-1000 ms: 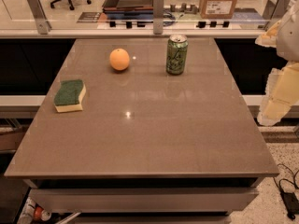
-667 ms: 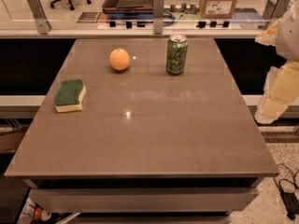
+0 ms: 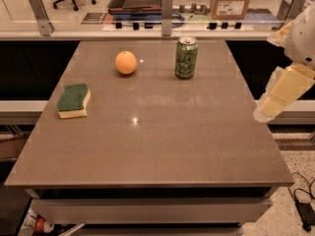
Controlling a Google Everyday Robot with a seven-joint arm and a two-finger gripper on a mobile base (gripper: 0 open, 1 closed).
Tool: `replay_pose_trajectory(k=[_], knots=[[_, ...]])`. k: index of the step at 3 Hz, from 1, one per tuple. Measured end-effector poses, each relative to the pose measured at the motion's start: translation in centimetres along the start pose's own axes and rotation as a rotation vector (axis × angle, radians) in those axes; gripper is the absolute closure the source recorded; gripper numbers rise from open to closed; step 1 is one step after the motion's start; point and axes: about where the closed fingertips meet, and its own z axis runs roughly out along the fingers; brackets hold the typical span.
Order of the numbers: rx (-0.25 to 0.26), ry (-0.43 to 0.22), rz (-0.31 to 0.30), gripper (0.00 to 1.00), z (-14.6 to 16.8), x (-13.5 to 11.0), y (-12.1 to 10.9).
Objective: Pick green can
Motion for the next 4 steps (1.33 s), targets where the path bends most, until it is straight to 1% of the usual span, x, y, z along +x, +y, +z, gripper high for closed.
replay_pose_trajectory(k=[1,2,3,4], knots=[[0.035,-0.061,0.064,0.00,1.6,-0.9,-0.9],[0.070,-0.155,0.129,0.00,3.8,-1.8,-1.6],[0.102,-0.288,0.185,0.00,6.5,-2.8,-2.1],[0.157,-0.429,0.231,0.00,8.4,-3.7,-3.5]])
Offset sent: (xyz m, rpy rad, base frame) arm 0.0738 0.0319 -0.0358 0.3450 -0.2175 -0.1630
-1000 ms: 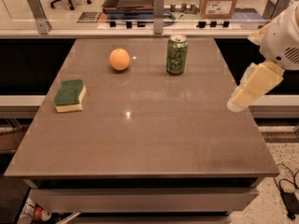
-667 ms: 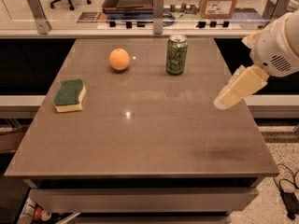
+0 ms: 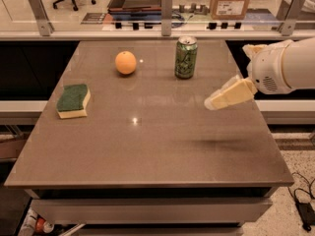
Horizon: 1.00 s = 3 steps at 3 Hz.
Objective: Pick green can
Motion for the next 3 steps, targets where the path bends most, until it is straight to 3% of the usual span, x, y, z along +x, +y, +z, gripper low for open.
replay_pose_trajectory(k=[1,2,3], knots=[[0.067,-0.137,0.035,0.00,1.8,-0.7,-2.3],[0.096,-0.236,0.056,0.00,3.9,-0.9,-4.7],[0.095,-0.236,0.056,0.00,3.9,-0.9,-4.7]])
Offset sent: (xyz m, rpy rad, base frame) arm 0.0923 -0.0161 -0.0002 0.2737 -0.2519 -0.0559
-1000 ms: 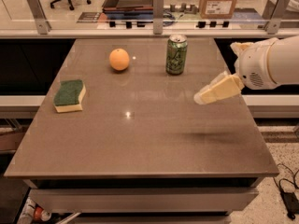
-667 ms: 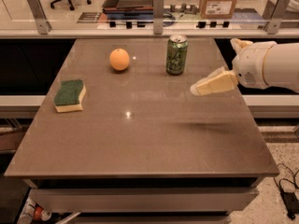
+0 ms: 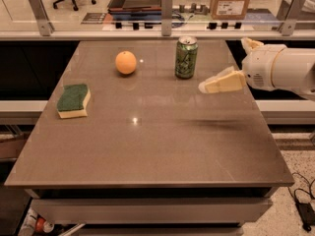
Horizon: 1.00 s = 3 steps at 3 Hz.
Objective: Pick green can
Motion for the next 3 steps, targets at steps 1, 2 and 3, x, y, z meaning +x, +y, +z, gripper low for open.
replay_pose_trajectory(k=[1,2,3], knots=[[-0.006,-0.035,0.016,0.00,1.4,-0.5,-0.6],[-0.028,-0.096,0.035,0.00,4.1,-1.5,-1.3],[-0.046,-0.134,0.050,0.00,6.7,-2.1,-1.8]])
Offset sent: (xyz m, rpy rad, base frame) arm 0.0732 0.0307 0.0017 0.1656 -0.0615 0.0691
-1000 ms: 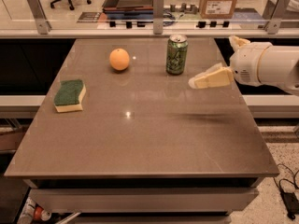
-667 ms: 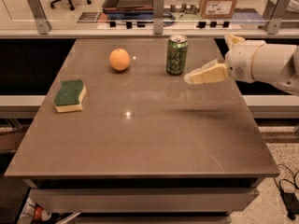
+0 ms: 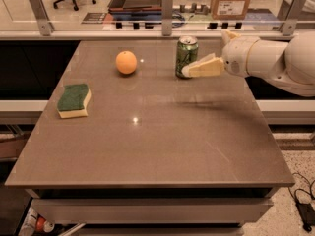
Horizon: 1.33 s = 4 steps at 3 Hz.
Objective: Pick green can
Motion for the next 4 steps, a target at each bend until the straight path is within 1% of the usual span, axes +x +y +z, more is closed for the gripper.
replay_pose_trajectory(k=[2,3,4], knots=[[-0.074,-0.038,0.047,0.00,4.4,1.3,0.3],[-0.098,-0.064,0.074,0.00,5.6,2.0,0.3],[-0.114,-0.115,0.113,0.00,6.3,2.5,0.2]])
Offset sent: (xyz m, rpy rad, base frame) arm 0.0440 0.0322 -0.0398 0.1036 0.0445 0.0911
